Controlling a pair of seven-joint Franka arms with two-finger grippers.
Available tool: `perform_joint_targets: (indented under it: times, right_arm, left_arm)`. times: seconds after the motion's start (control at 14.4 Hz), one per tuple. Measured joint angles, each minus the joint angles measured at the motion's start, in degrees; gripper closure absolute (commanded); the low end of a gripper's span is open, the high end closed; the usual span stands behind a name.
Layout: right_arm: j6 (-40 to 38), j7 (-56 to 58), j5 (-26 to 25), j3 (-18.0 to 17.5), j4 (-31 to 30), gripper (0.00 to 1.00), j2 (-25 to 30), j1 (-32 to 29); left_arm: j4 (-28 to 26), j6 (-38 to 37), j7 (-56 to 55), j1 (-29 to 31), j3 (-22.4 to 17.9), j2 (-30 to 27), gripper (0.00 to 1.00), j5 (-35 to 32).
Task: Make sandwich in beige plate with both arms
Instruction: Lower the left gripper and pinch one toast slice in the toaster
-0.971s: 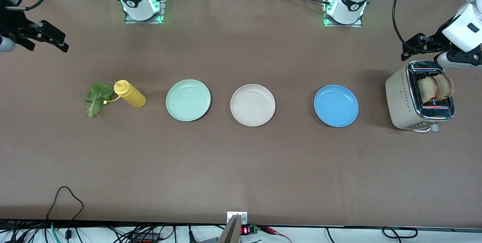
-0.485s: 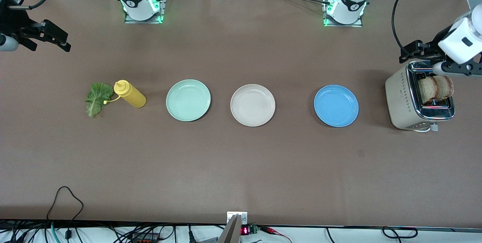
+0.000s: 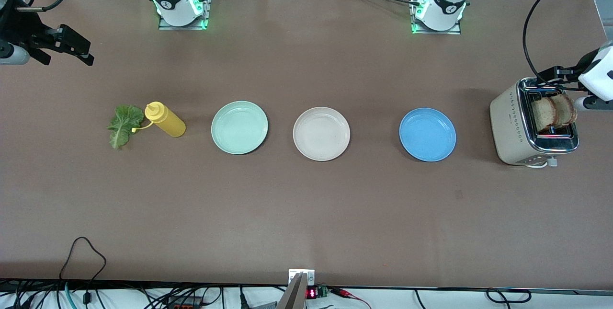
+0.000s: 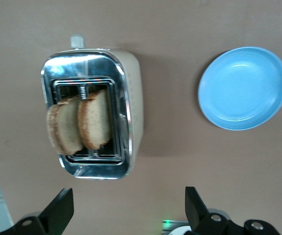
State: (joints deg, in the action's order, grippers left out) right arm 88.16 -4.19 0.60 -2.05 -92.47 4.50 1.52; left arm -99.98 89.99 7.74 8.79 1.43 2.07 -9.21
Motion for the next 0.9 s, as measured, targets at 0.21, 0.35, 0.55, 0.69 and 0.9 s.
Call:
perform_joint_targets:
  times: [0.21,0.35,0.55,0.69,0.9]
  right_arm:
    - [0.0,0.0,0.0,0.0,0.0,0.00,0.0,0.0]
    - [0.0,0.0,0.0,0.0,0.0,0.00,0.0,0.0]
    - [0.0,0.0,0.0,0.0,0.0,0.00,0.0,0.1]
    - [0.0,0.0,0.0,0.0,0.0,0.00,0.0,0.1]
    - [0.0,0.0,0.0,0.0,0.0,0.00,0.0,0.1]
  left_arm:
    - [0.0,3.3,6.0,3.3,0.0,1.2,0.00,-0.3]
    - [-0.3,4.8,8.6,5.7,-0.1,1.9,0.00,-0.2]
    - [-2.6,8.2,10.0,7.5,-0.1,3.4,0.00,0.6]
    - [-4.7,11.9,11.7,8.5,0.0,4.4,0.00,1.5]
    - [-6.9,16.0,14.5,10.2,-0.1,5.9,0.03,2.2]
